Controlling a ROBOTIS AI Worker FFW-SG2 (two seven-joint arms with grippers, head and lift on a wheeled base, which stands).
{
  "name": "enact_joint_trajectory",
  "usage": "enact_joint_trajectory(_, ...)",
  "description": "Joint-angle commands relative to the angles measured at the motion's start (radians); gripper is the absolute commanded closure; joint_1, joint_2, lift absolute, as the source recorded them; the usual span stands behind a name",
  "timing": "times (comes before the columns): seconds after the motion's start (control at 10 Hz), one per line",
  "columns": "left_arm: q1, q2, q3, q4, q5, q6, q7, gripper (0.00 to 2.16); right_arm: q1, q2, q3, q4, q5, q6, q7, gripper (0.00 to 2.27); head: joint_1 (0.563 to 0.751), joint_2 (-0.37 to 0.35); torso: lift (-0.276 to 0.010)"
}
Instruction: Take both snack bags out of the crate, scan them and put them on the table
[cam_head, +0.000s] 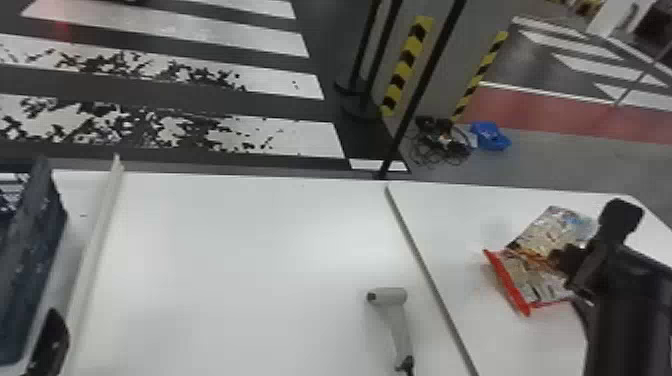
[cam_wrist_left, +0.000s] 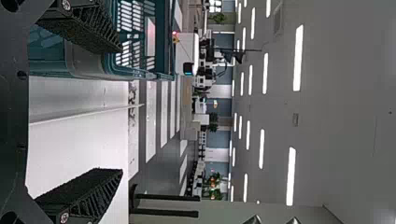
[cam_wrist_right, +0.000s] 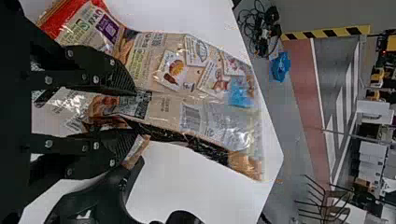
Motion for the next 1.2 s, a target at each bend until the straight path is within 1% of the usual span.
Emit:
enact_joint_trajectory(0.0, 0.0, -0.001, -0.001, 0.0, 0.0, 0.0, -0.001, 0.08, -0.006, -0.007, -0.001, 0.02, -0.001, 0.0, -0.001, 0.05, 0.695, -0.35, -0.091)
enact_joint_trajectory(0.3, 0.0, -0.001, 0.0, 0.0, 0.0, 0.0, -0.001, 0.08, -0.006, -0.012, -0.008, 0.027, -0.001, -0.009, -0.055, 0.05, 0.695, -0.35, -0.091)
enact_joint_trajectory(0.4, 0.0, -0.001, 0.0, -0.002, 0.002, -0.003, 0.001, 0.08, -0.001, -0.012, -0.007, 0.023, -0.001, -0.031, -0.07, 0.06, 0.695, -0.35, -0.091)
enact_joint_trajectory(0.6, 0.0, -0.001, 0.0, -0.003, 0.002, -0.003, 0.001, 0.08, 0.022, -0.003, 0.007, -0.011, -0.001, -0.098, -0.072, 0.07, 0.695, -0.35, -0.091)
enact_joint_trajectory(0.7, 0.0, -0.001, 0.002, -0.003, 0.002, -0.003, 0.001, 0.08, 0.036, 0.008, 0.031, -0.028, -0.004, -0.15, -0.072, 0.07, 0.695, -0.35, -0.091)
enact_joint_trajectory(0.8, 0.0, -0.001, 0.002, -0.005, 0.002, -0.003, 0.001, 0.08, 0.06, 0.03, 0.064, -0.048, -0.005, -0.236, -0.072, 0.08, 0.695, -0.35, -0.091)
enact_joint_trajectory(0.9, 0.0, -0.001, 0.003, -0.008, 0.002, -0.006, 0.001, 0.08, 0.088, 0.053, 0.107, -0.092, -0.011, -0.282, -0.072, 0.08, 0.695, -0.35, -0.091)
enact_joint_trajectory(1.0, 0.002, -0.001, 0.005, -0.012, 0.002, -0.009, 0.001, 0.08, 0.117, 0.077, 0.146, -0.141, -0.011, -0.316, -0.072, 0.08, 0.695, -0.35, -0.091)
enact_joint_trajectory(1.1, 0.005, -0.001, 0.006, -0.025, 0.002, -0.009, -0.001, 0.08, 0.14, 0.099, 0.186, -0.198, -0.011, -0.316, -0.07, 0.08, 0.695, -0.35, -0.091)
